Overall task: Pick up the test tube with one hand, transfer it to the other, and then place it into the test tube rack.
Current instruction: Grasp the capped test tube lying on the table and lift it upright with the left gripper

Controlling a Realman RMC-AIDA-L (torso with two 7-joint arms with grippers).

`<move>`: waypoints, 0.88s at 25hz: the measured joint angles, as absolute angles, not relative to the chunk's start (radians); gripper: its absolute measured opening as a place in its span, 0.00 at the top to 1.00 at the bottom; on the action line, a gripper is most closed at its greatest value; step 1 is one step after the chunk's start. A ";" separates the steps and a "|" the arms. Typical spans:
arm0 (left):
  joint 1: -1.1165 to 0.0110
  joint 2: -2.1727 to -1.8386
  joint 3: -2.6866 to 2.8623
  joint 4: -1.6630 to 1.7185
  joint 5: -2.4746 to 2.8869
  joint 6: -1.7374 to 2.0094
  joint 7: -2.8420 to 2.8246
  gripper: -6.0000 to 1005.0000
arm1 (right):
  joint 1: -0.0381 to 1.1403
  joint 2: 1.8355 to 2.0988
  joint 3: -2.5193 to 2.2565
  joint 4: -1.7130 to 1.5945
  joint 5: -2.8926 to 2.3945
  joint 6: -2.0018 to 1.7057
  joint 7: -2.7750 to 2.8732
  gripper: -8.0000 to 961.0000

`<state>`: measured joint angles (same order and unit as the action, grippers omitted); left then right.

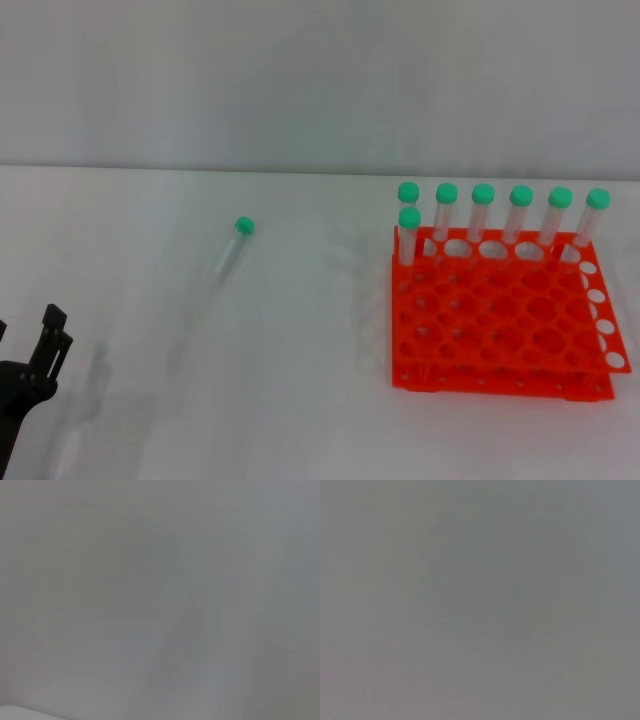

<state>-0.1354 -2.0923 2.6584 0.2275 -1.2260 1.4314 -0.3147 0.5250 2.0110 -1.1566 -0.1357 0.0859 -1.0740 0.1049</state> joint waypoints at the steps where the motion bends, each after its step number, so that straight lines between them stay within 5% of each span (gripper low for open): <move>1: -0.138 -2.092 2.658 0.228 -1.226 1.427 -0.315 0.23 | 0.525 2.011 -1.157 -0.136 0.086 -1.074 0.105 0.20; 22: -0.203 -2.086 2.654 0.215 -1.238 1.408 -0.342 0.23 | 0.537 2.017 -1.157 -0.132 0.086 -1.046 0.116 0.20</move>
<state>-0.2026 -2.0856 2.6543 0.2146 -1.2383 1.4075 -0.3415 0.5367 2.0171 -1.1566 -0.1321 0.0859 -1.0460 0.1161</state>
